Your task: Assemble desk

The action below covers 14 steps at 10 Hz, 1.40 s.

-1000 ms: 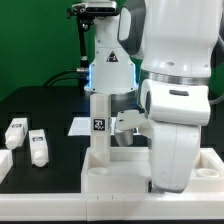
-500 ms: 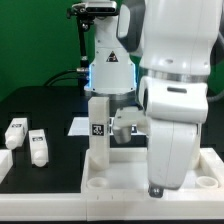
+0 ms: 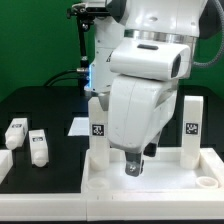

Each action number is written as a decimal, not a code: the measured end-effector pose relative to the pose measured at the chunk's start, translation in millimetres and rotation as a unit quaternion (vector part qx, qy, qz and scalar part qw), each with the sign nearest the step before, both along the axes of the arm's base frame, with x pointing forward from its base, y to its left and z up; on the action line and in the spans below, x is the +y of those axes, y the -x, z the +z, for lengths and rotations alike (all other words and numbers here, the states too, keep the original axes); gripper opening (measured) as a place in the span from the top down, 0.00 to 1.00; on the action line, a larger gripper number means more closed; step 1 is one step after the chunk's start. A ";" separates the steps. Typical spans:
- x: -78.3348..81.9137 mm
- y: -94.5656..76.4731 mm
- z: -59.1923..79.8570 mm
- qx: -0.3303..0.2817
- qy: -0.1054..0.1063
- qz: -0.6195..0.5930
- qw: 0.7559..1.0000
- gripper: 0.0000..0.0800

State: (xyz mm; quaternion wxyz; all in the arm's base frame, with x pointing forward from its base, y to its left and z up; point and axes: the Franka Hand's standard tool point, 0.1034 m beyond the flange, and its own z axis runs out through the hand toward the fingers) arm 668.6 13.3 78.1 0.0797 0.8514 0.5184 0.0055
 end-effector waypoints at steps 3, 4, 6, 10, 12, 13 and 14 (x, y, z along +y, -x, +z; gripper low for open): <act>-22.8 3.1 6.8 -0.003 -0.012 -0.095 0.995 0.19; -49.0 7.3 14.0 0.000 -0.011 -0.120 0.993 0.19; -98.5 16.4 23.0 0.012 -0.014 -0.173 0.985 0.19; -102.1 17.3 21.7 0.012 -0.018 -0.243 0.970 0.19; -121.0 27.4 26.8 0.034 -0.026 -0.204 0.978 0.19; -144.3 52.2 28.5 0.049 -0.027 -0.193 0.980 0.19; -155.3 71.0 34.4 0.055 -0.030 -0.197 0.978 0.19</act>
Offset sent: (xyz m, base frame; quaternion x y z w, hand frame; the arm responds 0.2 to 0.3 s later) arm -0.0274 -0.0770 0.0236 0.0552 -0.0193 0.1266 0.9902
